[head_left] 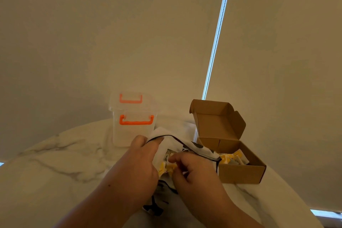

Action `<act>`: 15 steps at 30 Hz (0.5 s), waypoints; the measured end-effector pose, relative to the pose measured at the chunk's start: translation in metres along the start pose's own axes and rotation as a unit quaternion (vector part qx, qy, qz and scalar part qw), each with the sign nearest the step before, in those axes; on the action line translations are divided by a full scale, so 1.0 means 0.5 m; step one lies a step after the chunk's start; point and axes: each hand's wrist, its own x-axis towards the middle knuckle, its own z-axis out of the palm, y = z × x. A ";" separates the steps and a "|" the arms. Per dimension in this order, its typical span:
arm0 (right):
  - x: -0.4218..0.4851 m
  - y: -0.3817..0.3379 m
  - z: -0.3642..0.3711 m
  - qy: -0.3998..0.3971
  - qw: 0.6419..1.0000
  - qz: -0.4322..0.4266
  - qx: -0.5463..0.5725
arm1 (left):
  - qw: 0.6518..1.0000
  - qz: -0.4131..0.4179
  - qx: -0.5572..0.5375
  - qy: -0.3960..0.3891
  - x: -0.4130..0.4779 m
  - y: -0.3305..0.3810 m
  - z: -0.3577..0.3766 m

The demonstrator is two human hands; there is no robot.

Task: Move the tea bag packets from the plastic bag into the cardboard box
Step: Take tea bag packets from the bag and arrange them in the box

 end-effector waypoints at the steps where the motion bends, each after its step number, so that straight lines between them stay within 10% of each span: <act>1: -0.004 -0.003 -0.009 0.001 0.999 -0.028 -0.027 | 1.000 -0.002 -0.001 0.002 -0.001 0.000 0.001; 15: -0.002 -0.007 -0.070 0.034 0.989 0.068 0.127 | 1.000 -0.009 0.012 0.008 0.001 -0.005 -0.005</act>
